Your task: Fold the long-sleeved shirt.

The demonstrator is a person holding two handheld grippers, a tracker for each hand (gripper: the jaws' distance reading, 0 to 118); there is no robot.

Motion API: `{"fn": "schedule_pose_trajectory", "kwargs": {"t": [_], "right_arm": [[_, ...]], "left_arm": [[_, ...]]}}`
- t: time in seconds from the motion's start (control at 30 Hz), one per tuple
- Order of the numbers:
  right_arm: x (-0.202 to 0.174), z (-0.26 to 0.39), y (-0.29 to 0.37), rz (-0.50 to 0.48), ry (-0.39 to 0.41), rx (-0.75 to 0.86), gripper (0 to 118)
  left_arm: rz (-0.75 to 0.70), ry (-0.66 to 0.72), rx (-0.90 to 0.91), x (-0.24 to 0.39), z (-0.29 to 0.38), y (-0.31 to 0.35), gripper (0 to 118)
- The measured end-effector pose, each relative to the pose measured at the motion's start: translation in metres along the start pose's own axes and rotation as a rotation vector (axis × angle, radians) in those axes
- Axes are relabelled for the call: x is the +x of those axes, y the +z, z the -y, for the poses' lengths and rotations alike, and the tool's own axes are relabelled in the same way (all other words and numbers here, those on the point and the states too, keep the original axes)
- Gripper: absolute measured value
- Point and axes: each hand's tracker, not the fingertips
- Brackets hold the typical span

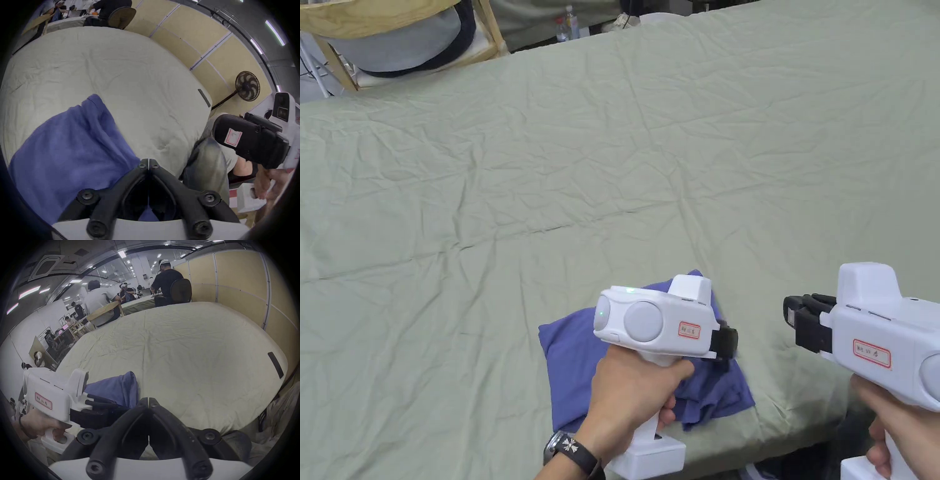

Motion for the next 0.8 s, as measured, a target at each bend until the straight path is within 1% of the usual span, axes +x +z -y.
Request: {"fn": "schedule_pose_trajectory", "kwargs": {"t": [0.13,0.23,0.33,0.47,0.53,0.67,0.8], "right_arm": [[-0.012,-0.005,0.0,-0.005,0.038,0.002,1],[-0.026,-0.009,-0.003,-0.018,0.067,0.005,1],[-0.043,-0.01,-0.006,-0.039,0.104,0.005,1],[-0.065,-0.007,-0.008,-0.054,0.162,-0.004,1],[-0.071,-0.003,-0.009,-0.062,0.176,-0.011,1],[-0.079,0.001,-0.012,-0.072,0.196,-0.027,1],[-0.085,-0.004,-0.016,-0.073,0.227,-0.048,1]], "left_arm": [[-0.072,-0.051,0.079,-0.009,0.007,0.044,0],[-0.126,0.005,0.162,-0.032,0.016,0.092,0],[-0.257,0.043,0.232,-0.057,0.035,0.138,0],[-0.37,0.156,0.297,-0.091,0.074,0.186,0],[-0.393,0.221,0.308,-0.103,0.096,0.197,0],[-0.405,0.263,0.278,-0.116,0.123,0.199,0],[-0.39,0.29,0.293,-0.118,0.128,0.199,0]]}}
